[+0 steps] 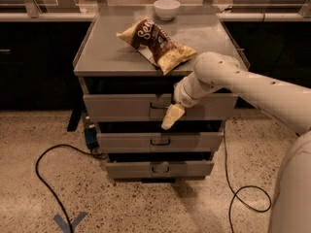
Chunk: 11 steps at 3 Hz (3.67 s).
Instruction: Open top drawer
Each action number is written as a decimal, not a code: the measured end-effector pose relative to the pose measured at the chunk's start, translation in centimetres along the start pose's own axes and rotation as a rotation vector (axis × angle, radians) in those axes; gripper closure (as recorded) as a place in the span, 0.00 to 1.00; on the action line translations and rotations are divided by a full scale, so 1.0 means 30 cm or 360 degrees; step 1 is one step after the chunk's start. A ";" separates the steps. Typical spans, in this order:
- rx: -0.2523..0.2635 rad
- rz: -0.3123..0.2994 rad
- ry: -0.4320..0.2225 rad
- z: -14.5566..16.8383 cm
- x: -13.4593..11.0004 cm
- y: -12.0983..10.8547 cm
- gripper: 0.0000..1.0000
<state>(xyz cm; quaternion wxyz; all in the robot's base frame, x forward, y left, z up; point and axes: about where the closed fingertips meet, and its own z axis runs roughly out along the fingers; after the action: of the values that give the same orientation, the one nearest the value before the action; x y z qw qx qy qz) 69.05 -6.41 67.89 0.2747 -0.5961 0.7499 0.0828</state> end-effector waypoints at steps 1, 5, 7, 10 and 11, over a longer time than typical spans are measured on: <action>-0.0080 0.0030 0.0025 0.027 0.041 0.032 0.00; -0.0240 0.0134 0.0057 -0.011 0.101 0.155 0.00; -0.0321 0.0162 0.0041 -0.039 0.104 0.229 0.00; -0.0400 0.0175 -0.0008 -0.106 0.120 0.382 0.00; -0.0400 0.0175 -0.0008 -0.106 0.120 0.382 0.00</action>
Offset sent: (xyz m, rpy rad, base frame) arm -0.0857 -0.0466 -0.0507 -0.0357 0.2715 0.0122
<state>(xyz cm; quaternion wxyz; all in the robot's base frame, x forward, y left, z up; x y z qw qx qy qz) 56.78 -7.75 66.37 0.1947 -0.5837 0.7644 0.1924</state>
